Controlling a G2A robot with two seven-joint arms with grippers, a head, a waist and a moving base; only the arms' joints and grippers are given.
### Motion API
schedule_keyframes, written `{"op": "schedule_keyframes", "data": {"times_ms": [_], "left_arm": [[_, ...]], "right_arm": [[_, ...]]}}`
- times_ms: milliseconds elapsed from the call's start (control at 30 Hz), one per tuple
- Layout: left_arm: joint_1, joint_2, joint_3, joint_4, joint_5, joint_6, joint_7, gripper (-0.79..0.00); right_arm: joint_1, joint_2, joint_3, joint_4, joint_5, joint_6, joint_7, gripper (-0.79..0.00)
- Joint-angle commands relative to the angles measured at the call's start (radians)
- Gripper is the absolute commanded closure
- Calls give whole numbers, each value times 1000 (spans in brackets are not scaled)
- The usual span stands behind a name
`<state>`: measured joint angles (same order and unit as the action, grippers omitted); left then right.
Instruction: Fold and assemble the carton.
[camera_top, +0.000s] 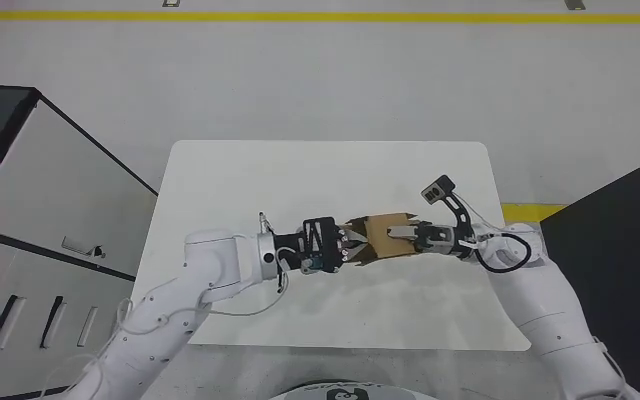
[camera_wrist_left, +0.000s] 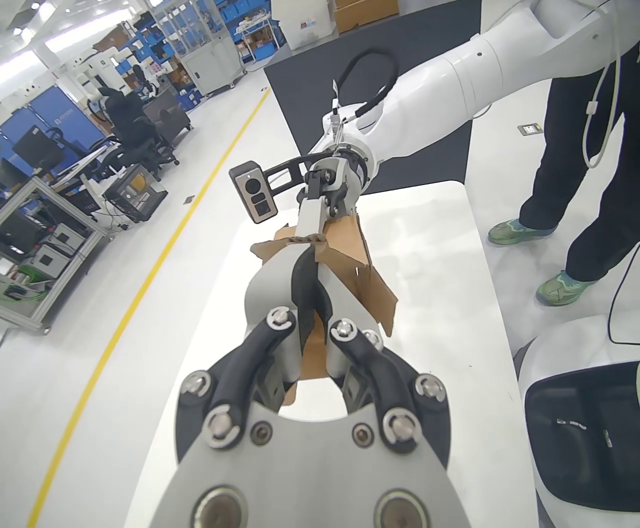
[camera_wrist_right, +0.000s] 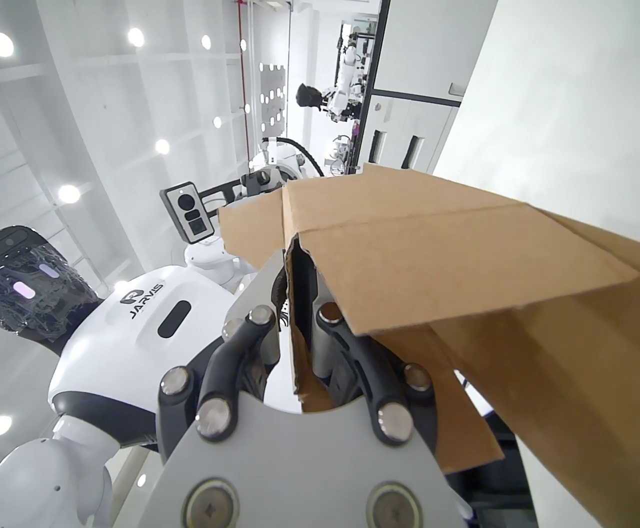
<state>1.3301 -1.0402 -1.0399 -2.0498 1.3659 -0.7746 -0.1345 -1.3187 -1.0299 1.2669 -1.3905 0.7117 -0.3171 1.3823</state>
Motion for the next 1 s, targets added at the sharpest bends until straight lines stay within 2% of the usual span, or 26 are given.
{"op": "schedule_keyframes", "data": {"times_ms": [0, 133, 533, 967], "left_arm": [[-7, -3, 15, -1, 0, 5, -6, 0], [-19, -5, 21, 7, 2, 23, -12, 0], [36, 11, -70, 13, -1, 28, 0, 0], [18, 11, -67, 41, 10, 27, 23, 0]], "right_arm": [[0, 0, -2, -1, -6, 1, -3, 0], [-2, 0, 1, 1, 2, 0, -5, 0], [-15, 0, 36, -1, 94, -66, 54, 0], [-18, 2, 28, -46, 77, -39, 82, 0]]}}
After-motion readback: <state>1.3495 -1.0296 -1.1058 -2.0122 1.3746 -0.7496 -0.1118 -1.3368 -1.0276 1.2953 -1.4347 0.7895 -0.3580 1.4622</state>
